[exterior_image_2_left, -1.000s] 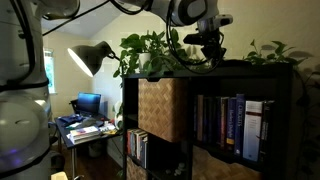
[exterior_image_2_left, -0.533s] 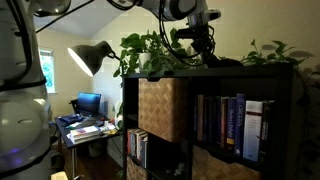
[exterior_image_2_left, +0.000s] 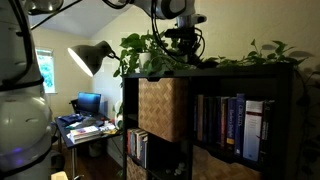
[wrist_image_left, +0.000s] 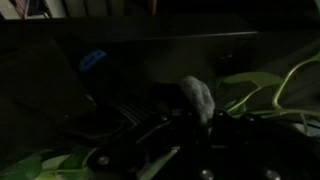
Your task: Pull out the top brown basket then put the socks in the basket, then push in the basket
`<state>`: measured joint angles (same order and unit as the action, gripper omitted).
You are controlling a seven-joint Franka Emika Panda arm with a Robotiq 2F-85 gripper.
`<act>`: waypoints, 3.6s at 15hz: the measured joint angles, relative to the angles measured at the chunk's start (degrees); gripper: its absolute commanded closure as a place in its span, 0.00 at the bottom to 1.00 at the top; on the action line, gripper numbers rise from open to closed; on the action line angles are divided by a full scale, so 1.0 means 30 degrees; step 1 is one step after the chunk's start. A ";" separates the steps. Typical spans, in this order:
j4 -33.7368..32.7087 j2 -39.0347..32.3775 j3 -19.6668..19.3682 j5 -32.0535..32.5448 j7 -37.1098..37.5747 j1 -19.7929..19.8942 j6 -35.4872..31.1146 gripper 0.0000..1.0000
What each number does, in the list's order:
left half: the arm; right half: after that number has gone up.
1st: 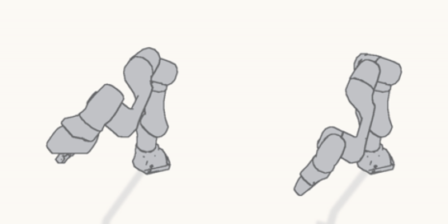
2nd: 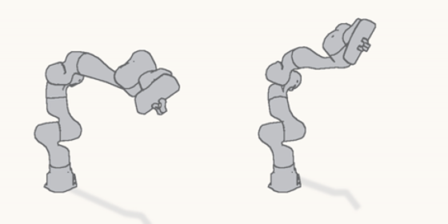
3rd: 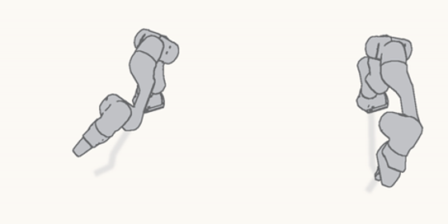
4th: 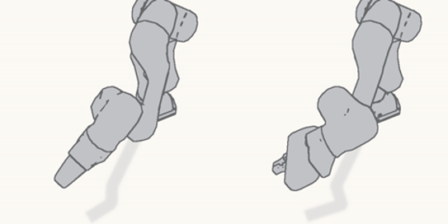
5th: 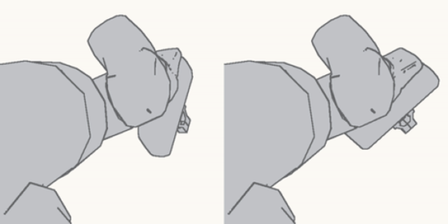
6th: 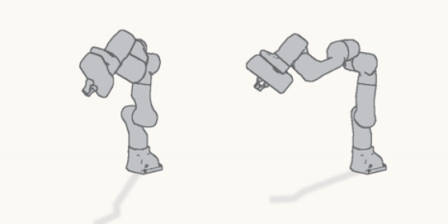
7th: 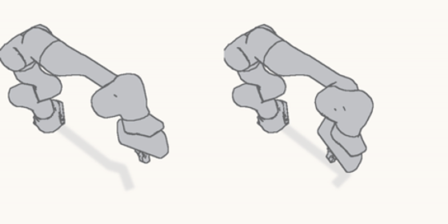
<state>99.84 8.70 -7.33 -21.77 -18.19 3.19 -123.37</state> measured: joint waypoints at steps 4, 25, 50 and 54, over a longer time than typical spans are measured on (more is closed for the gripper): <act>-0.0001 0.0017 0.0255 -0.0546 -0.1573 -0.0589 0.1458 0.91; 0.0423 0.0596 0.1382 -0.1750 -0.5958 -0.1611 0.8979 0.92; 0.0496 0.0043 0.1674 -0.1492 -0.3166 -0.1518 0.4416 0.00; -0.0610 0.0022 0.1768 0.1967 0.0386 -0.1480 0.4431 0.00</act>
<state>98.01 8.77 -2.03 -15.86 -17.03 -1.25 -110.08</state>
